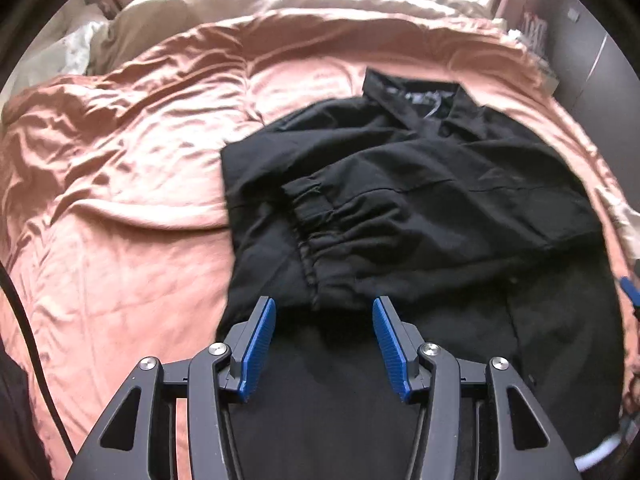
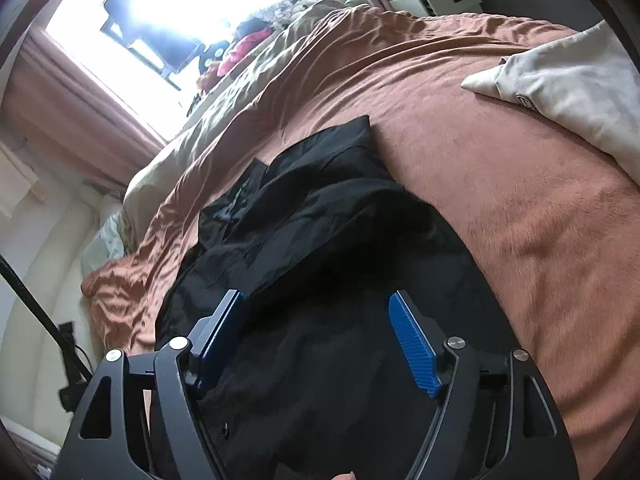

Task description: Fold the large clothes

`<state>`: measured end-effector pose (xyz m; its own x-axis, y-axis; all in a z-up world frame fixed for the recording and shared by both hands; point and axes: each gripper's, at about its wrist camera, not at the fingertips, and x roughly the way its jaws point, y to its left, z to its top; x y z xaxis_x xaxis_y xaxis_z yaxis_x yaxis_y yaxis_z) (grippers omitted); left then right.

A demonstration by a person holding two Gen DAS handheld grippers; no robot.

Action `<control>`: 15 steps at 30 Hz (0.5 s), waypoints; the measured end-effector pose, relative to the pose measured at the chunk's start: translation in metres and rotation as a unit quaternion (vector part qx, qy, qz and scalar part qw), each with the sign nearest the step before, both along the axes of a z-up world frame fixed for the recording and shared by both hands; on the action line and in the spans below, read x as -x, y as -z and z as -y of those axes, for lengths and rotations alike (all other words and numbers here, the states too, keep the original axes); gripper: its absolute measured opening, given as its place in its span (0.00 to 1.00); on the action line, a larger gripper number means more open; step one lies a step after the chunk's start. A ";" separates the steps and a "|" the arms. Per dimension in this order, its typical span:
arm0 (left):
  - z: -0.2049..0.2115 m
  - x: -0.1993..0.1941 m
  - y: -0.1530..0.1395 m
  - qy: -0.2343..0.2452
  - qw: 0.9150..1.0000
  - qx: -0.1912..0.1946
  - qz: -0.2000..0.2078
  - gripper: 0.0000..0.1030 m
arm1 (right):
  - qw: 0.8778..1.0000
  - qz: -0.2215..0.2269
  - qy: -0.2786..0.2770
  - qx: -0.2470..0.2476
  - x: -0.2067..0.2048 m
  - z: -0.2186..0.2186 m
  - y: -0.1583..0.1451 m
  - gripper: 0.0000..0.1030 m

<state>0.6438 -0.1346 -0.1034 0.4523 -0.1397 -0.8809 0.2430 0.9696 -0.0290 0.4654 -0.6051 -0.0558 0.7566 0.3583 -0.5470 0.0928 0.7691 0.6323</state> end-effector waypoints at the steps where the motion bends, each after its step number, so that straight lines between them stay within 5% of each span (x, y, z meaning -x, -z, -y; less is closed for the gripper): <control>1: -0.006 0.008 -0.005 -0.002 1.000 0.009 0.004 0.52 | 1.000 -0.001 0.000 0.005 0.004 0.000 -0.003 0.78; 4: -0.020 0.035 -0.019 0.000 0.999 0.037 0.017 0.57 | 1.000 0.006 0.002 0.006 0.029 -0.001 -0.016 0.80; 8: -0.036 0.081 -0.045 0.001 0.995 0.055 0.080 0.81 | 1.000 0.009 -0.010 0.024 0.059 -0.004 -0.030 0.94; 15: -0.061 0.157 -0.080 -0.004 0.980 0.086 0.179 0.94 | 0.998 0.024 -0.019 0.053 0.109 0.002 -0.052 1.00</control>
